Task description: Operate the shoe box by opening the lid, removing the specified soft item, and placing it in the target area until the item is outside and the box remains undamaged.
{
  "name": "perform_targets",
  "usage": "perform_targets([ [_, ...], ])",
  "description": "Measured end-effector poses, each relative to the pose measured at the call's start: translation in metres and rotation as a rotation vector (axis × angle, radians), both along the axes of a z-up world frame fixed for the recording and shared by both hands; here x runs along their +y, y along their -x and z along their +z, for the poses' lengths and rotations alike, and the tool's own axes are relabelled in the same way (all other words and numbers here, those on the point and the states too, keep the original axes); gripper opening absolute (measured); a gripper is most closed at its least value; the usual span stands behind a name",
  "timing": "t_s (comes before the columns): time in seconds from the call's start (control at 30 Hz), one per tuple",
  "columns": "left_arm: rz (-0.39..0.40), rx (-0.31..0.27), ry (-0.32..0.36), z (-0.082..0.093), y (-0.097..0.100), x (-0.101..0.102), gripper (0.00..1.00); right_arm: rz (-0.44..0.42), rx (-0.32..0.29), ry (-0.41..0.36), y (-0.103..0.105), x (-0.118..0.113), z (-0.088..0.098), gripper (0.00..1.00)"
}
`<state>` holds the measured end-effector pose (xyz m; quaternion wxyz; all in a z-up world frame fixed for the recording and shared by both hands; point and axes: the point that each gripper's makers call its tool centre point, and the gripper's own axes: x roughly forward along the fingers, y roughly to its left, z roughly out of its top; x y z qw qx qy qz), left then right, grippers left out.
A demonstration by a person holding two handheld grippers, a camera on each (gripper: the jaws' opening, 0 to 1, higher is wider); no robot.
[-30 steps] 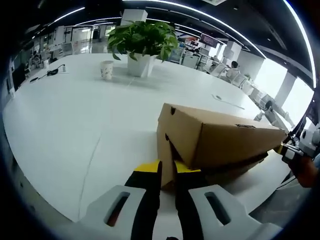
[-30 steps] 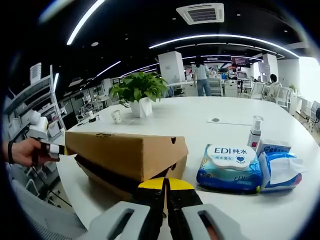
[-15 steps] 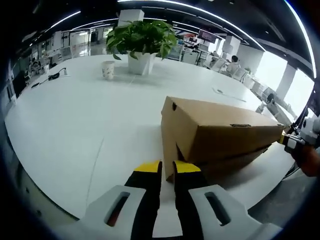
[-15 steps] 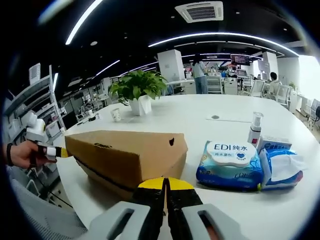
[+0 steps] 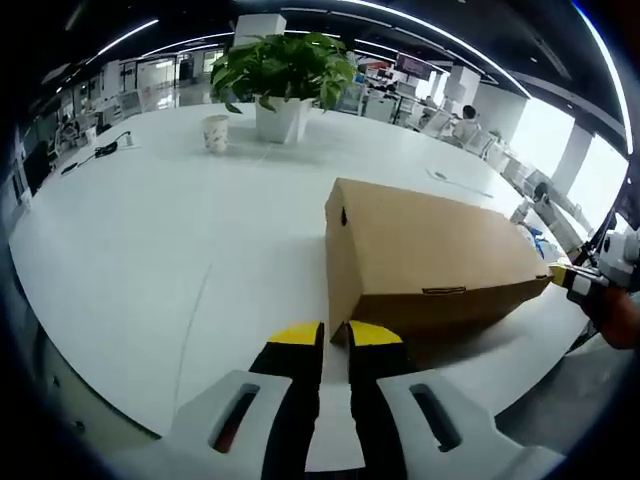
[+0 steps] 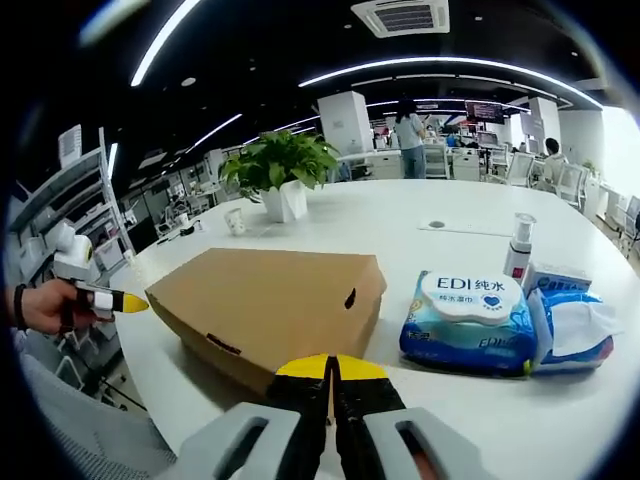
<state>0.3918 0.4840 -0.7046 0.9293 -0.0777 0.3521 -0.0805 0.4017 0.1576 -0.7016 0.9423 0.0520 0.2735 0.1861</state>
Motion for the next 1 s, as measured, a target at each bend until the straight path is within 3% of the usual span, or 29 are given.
perform_targets([
  [0.07, 0.014, -0.005, 0.013, 0.004, 0.0, 0.003, 0.09, -0.007, 0.003, -0.01, 0.0, -0.004, 0.002, 0.0],
  [0.27, 0.039, -0.039, 0.113, 0.025, -0.008, 0.002, 0.17, -0.012, 0.015, -0.075, -0.003, -0.009, 0.013, 0.12],
  [0.37, 0.035, -0.067, 0.182, 0.039, -0.018, -0.008, 0.26, -0.005, 0.033, -0.177, -0.006, 0.002, 0.021, 0.26],
  [0.47, 0.023, -0.075, 0.199, 0.045, -0.026, -0.015, 0.31, -0.009, 0.046, -0.238, -0.009, 0.009, 0.026, 0.31],
  [0.7, -0.047, 0.01, 0.187, 0.023, -0.027, -0.035, 0.34, 0.005, 0.131, -0.269, -0.006, 0.023, 0.009, 0.34],
  [0.8, -0.04, 0.055, 0.237, 0.012, -0.023, -0.039, 0.32, -0.006, 0.179, -0.29, -0.001, 0.026, -0.003, 0.32],
  [1.0, -0.04, 0.079, 0.229, 0.0, -0.022, -0.037, 0.3, -0.024, 0.195, -0.295, 0.002, 0.027, -0.013, 0.3],
])
